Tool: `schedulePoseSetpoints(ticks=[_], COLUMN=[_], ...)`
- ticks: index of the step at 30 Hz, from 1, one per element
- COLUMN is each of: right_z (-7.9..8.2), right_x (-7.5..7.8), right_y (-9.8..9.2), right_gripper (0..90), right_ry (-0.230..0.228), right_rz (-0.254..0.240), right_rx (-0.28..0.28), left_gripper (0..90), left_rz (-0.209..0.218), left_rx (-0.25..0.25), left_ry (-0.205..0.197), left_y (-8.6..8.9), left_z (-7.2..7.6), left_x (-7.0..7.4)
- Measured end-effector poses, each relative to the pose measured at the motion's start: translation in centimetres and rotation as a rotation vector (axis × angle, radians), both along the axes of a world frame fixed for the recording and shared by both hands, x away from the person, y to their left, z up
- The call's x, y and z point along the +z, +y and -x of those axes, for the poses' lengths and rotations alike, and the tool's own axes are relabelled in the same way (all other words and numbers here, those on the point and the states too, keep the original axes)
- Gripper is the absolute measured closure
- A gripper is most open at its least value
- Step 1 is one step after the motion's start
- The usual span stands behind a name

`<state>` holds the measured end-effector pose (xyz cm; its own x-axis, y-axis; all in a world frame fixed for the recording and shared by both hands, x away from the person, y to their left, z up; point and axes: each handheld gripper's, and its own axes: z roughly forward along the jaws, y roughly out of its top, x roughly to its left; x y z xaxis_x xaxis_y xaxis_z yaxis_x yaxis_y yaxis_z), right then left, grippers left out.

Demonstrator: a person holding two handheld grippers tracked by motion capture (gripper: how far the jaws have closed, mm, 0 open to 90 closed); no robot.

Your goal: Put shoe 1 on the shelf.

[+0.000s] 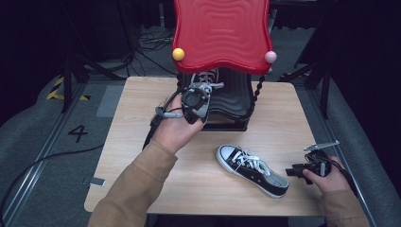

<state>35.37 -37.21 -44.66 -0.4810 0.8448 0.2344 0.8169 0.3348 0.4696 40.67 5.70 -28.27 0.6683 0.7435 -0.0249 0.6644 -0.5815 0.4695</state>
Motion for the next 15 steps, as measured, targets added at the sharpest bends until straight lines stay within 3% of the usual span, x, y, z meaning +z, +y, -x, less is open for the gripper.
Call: schedulePoseSetpoints(ticks=[4, 7, 8, 11, 15], right_z=[-0.2, -0.3, -0.3, -0.3, -0.3], right_x=[-0.2, -0.3, -0.3, -0.6, -0.6], right_y=[0.3, 0.5, 0.6, 0.5, 0.2], right_gripper=[53.8, 53.8, 53.8, 53.7, 53.8], right_ry=[0.008, 0.009, 0.009, 0.015, 0.016], right_rz=[0.004, 0.006, 0.007, 0.007, 0.005], right_rx=[0.014, 0.017, 0.020, 0.020, 0.012], left_gripper=[89.7, 89.8, 89.9, 90.0, 90.0], left_rz=[-0.041, -0.033, -0.014, -0.008, -0.024], left_rx=[-0.015, -0.019, -0.030, -0.045, -0.041], left_ry=[0.032, 0.031, 0.020, 0.018, 0.025], left_y=[0.9, 1.3, 1.5, 1.8, 1.8], left_z=[0.2, -0.2, -0.7, -1.6, -2.2], left_x=[-1.1, -2.0, -2.8, -4.2, -5.0])
